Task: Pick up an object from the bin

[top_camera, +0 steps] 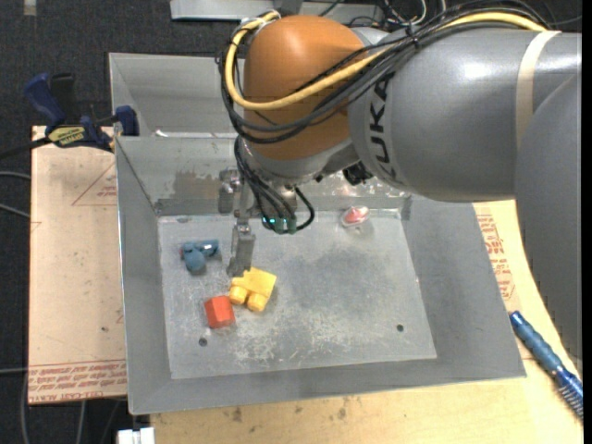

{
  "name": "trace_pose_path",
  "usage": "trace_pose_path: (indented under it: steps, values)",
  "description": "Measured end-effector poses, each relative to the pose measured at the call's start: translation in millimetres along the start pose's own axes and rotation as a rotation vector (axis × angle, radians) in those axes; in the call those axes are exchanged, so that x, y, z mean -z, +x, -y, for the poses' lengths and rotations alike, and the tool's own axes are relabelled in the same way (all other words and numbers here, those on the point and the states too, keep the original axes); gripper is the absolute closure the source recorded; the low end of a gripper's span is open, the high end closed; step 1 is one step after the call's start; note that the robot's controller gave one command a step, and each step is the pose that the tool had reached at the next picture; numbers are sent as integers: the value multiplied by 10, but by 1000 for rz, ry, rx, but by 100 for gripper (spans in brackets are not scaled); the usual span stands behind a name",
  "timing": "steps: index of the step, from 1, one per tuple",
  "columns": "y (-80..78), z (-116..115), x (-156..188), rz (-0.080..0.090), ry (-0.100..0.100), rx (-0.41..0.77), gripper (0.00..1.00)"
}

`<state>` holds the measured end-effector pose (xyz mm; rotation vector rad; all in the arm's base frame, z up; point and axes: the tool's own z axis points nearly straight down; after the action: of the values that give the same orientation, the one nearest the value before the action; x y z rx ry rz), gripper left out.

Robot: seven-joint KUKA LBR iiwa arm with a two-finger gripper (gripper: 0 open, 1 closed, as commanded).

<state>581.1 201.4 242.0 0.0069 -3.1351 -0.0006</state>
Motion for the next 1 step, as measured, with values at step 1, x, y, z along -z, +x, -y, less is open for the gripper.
trace_pose_path:
  steps: [1]
  values:
    - [156, 371, -1005, -1, 3, 89, 0]
